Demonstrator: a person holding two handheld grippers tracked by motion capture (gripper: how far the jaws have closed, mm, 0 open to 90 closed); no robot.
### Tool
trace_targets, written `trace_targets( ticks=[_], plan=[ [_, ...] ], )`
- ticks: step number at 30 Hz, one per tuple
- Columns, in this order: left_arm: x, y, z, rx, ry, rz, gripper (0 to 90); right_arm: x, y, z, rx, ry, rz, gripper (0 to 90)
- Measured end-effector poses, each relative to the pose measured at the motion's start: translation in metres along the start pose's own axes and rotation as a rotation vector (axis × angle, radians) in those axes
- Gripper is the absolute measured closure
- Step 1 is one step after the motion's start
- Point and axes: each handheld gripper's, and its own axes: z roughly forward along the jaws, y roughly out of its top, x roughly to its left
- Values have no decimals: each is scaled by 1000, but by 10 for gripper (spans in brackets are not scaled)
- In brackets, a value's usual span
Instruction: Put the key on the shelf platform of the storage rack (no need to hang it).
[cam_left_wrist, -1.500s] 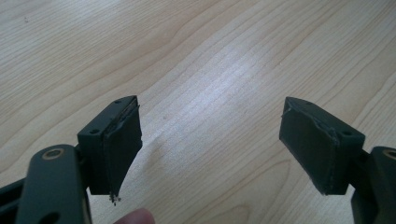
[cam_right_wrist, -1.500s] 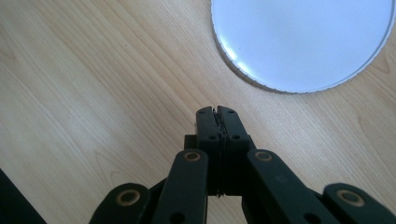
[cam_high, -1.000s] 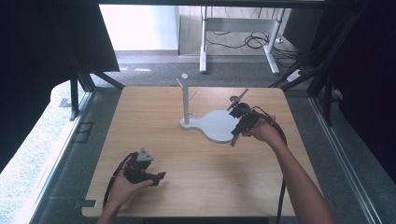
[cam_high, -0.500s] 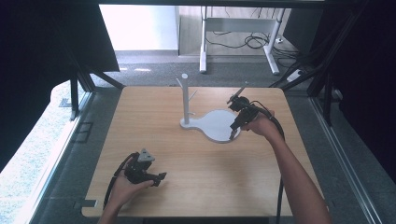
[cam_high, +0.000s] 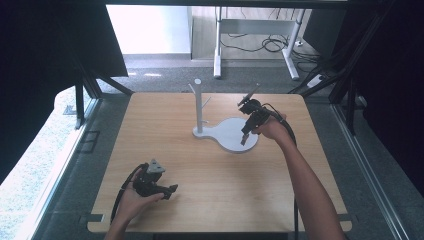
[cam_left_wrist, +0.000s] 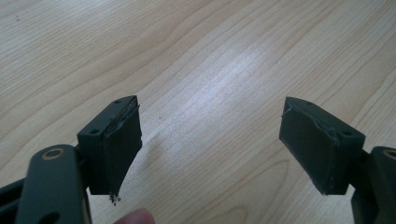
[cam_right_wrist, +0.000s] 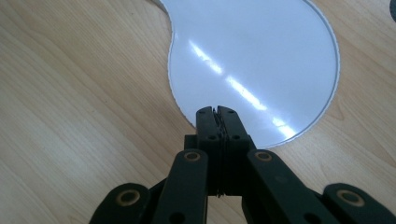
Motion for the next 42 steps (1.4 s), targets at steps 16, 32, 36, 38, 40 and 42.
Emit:
trace_targets(
  ticks=[16, 32, 36, 38, 40, 42],
  plan=[
    [0, 0, 2, 9, -1, 9, 213, -9, 15, 10, -17, 13, 17, 892],
    [0, 0, 1, 2, -7, -3, 213, -16, 27, 29, -14, 21, 45, 892],
    [1, -1, 1, 0, -8, -5, 213, -18, 31, 33, -12, 11, 45, 892],
    [1, -1, 1, 4, -9, -5, 213, -19, 34, 36, -14, 8, 50, 892],
    [1, -1, 2, 6, -8, -3, 213, -20, 35, 39, -16, 6, 58, 892],
    [0, -1, 2, 6, -9, -2, 213, -21, 36, 42, -18, 6, 60, 892]
  ],
)
